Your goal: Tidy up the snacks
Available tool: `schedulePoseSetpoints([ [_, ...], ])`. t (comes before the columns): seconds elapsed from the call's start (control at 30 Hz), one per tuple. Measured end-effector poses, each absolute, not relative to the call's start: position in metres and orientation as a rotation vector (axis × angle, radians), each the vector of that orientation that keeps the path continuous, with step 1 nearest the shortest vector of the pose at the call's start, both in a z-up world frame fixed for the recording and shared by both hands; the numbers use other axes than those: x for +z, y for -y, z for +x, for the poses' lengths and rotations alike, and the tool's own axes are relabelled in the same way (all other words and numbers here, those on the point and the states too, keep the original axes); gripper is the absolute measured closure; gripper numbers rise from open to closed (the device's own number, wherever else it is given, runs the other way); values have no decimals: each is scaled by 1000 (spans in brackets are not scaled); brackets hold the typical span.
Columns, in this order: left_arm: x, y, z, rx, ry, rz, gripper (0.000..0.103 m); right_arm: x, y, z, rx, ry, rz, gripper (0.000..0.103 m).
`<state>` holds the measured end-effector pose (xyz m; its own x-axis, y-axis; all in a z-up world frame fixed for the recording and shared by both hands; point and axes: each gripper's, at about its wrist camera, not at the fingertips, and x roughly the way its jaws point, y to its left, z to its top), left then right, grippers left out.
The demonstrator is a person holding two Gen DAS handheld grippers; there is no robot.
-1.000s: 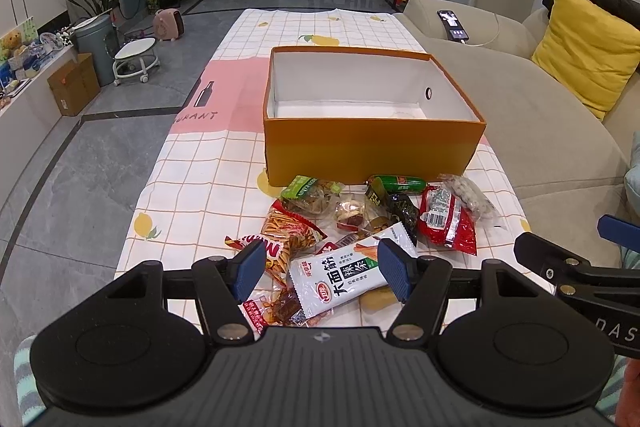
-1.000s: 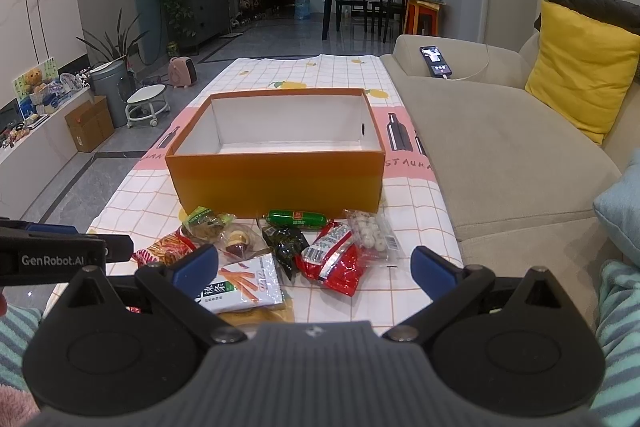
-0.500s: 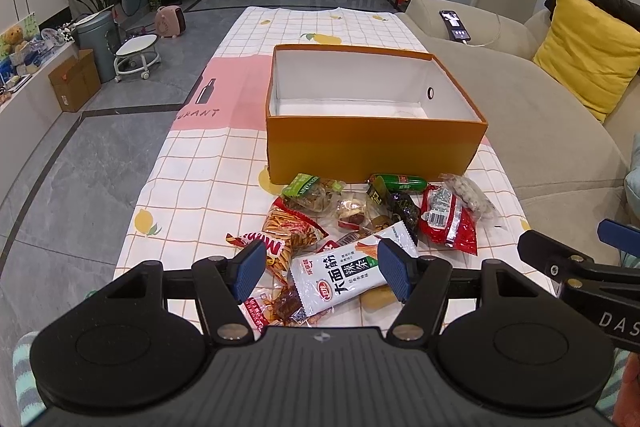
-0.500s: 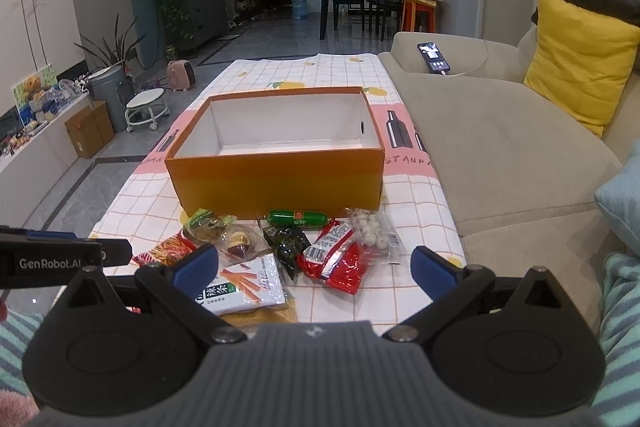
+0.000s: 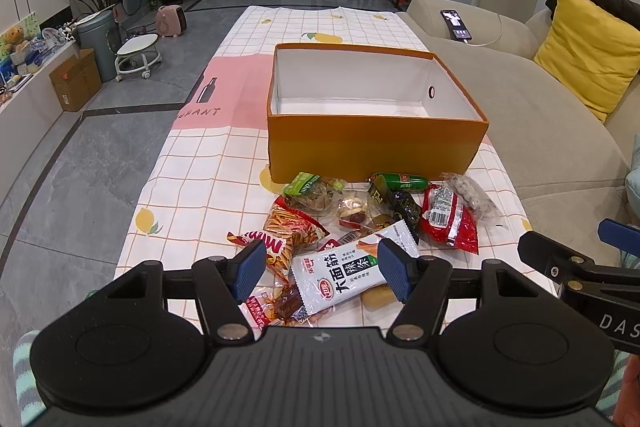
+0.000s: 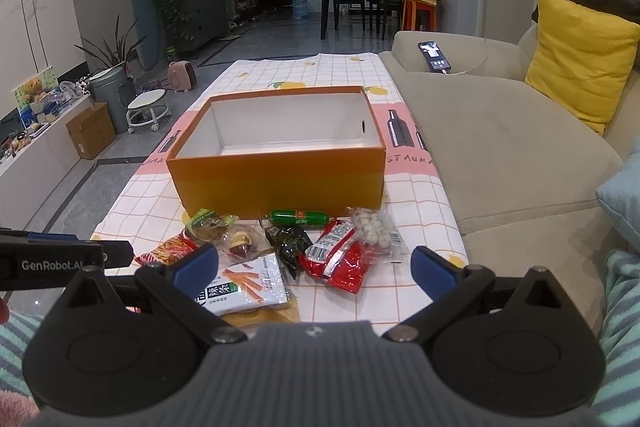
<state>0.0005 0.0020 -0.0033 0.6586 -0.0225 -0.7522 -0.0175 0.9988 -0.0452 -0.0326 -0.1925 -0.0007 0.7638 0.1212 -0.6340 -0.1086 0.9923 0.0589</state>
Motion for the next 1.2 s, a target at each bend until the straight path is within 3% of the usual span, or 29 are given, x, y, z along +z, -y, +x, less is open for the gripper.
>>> schedulePoseSetpoints([
  [1.03, -8, -3, 8, -52, -868, -60, 28, -6, 195, -27, 125, -700, 15, 4],
  [1.1, -10, -4, 12, -66, -877, -60, 28, -10, 197, -24, 130, -703, 29, 5],
  [1.2, -15, -5, 19, -83, -900, -58, 35, -17, 196, -17, 130, -700, 25, 15],
])
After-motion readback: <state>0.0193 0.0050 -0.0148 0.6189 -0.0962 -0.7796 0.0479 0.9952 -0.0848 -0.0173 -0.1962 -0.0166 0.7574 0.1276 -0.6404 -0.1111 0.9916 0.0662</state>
